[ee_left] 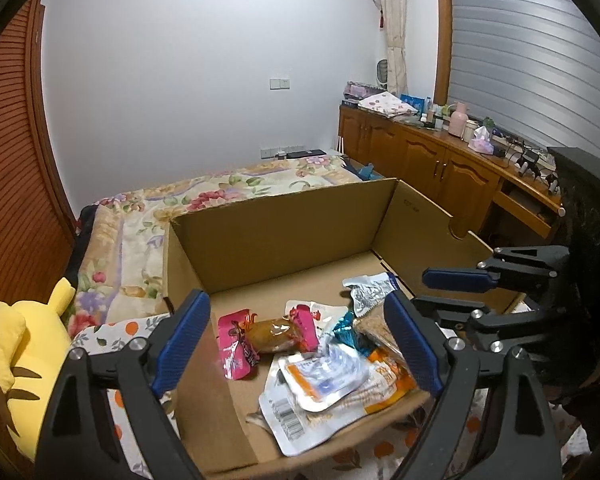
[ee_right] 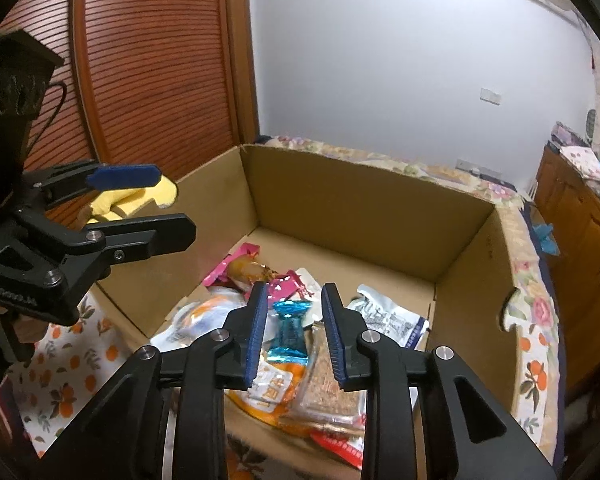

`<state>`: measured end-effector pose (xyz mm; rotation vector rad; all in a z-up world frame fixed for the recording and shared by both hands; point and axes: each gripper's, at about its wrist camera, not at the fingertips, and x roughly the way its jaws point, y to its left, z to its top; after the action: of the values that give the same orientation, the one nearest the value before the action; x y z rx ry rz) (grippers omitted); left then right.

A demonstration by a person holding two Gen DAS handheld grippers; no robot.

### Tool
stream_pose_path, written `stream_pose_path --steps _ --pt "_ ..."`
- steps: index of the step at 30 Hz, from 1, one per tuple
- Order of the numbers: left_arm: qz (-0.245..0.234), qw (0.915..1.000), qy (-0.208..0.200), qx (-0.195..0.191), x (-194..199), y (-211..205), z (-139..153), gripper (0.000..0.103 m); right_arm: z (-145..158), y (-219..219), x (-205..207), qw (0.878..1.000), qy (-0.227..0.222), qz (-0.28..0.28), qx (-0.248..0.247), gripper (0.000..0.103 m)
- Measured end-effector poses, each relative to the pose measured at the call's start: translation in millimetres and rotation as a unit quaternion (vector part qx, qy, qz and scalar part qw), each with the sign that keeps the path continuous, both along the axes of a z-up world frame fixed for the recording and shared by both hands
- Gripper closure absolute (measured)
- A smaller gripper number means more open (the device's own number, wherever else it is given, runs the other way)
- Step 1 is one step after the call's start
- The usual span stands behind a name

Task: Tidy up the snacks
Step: 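Open left gripper to drop the pouch while right gripper releases the candy, then move both tools back toward the copper wrapper and clear packet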

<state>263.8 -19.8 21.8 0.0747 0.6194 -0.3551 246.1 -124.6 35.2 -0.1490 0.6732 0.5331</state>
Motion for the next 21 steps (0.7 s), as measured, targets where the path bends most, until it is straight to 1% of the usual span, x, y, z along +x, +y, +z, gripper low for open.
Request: stream_pose_path --steps 11,16,21 --pt "-0.003 0.9998 -0.02 0.008 -56 1 14 0.014 20 -6 -50 1.0 -0.021 0.0 0.001 0.073" --pt "-0.004 0.9998 -0.019 0.005 -80 2 11 0.014 27 -10 -71 1.0 -0.026 -0.003 0.002 0.072" --pt "-0.006 0.9999 -0.011 0.003 -99 2 1 0.014 28 -13 -92 1.0 -0.029 -0.005 -0.001 0.072"
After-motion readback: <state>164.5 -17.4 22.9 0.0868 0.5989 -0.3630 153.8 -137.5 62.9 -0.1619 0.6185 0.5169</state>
